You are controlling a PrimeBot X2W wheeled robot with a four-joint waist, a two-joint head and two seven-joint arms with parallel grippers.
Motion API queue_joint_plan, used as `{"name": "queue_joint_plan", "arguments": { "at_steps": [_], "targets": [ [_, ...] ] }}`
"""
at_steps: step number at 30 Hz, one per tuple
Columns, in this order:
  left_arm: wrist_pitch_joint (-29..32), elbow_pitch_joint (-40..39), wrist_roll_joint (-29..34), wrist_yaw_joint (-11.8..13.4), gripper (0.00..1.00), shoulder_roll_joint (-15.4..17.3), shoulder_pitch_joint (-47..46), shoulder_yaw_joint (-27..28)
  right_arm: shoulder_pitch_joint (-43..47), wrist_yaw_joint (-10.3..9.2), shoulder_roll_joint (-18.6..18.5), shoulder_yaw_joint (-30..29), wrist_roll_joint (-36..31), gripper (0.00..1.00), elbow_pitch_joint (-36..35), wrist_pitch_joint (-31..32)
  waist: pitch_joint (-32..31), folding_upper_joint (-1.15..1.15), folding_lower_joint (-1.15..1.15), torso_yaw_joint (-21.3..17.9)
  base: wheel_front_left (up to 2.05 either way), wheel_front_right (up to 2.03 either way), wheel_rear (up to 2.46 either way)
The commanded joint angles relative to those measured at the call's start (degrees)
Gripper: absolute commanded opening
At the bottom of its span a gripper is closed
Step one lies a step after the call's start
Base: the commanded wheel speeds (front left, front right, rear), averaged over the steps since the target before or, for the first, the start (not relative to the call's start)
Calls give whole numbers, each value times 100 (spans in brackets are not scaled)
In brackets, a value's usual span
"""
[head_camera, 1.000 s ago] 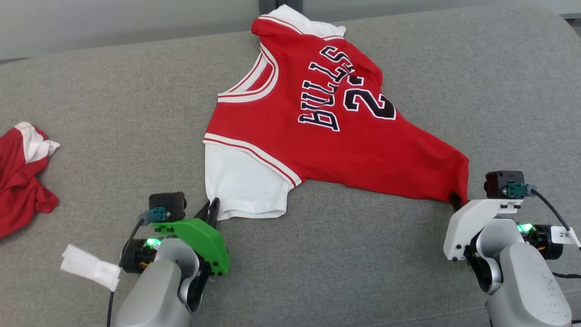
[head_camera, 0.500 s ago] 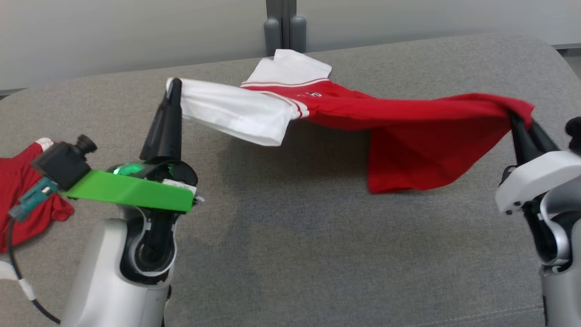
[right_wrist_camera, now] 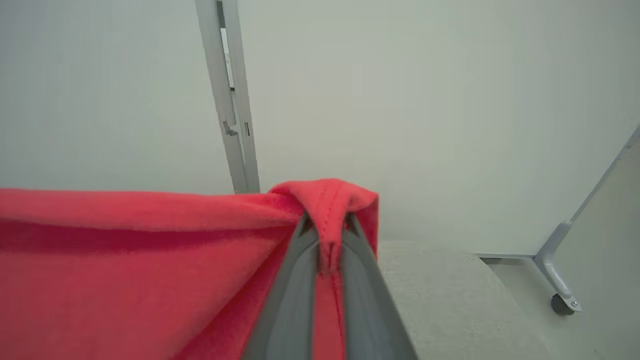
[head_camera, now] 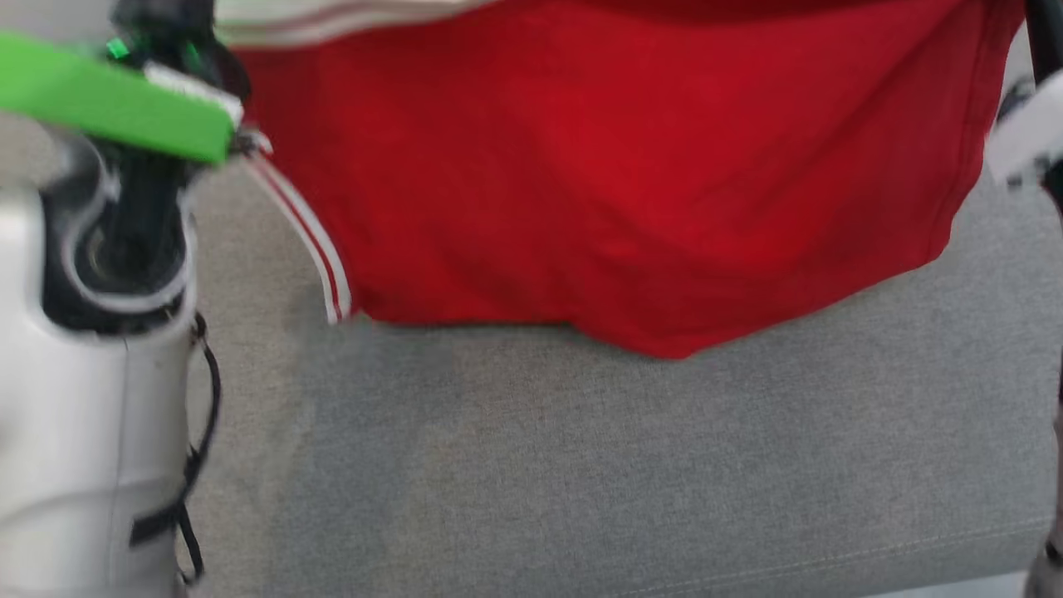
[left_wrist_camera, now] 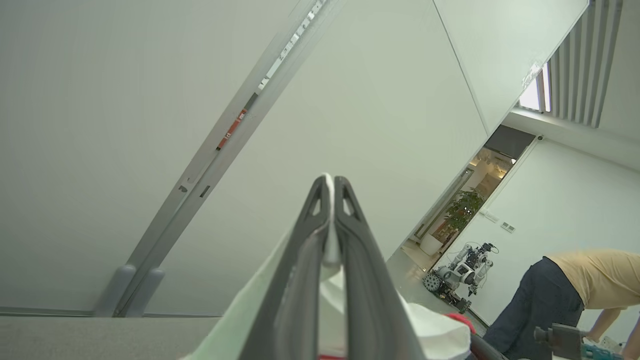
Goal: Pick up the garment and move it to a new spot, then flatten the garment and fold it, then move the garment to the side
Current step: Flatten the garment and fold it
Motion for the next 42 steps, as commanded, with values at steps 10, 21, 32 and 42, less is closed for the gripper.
{"name": "queue_joint_plan", "arguments": {
  "at_steps": [10, 21, 32, 42],
  "targets": [
    [-1370, 1827, 1709, -641, 0, 522, -2816, -178, -3146, -7, 560, 160, -347, 0, 2856, -1841, 1931, 0, 0, -695, 0, 0, 0],
    [-2395, 1918, 1428, -872, 0, 338, -3836, -574, -4426, -7, 448, -239, -1440, 0, 4063, -3733, 2001, 0, 0, -371, 0, 0, 0],
    [-2534, 2049, 659, -878, 0, 477, -1111, -1211, -3079, -7, 175, 275, -1748, 0, 5526, -4191, 1924, 0, 0, 99, 0, 0, 0],
    [-2476, 1994, -127, -878, 0, 231, 1527, -1681, -1756, -8, 90, 527, -1467, 0, 6541, -4135, 672, 0, 0, 376, 0, 0, 0]
  ]
}}
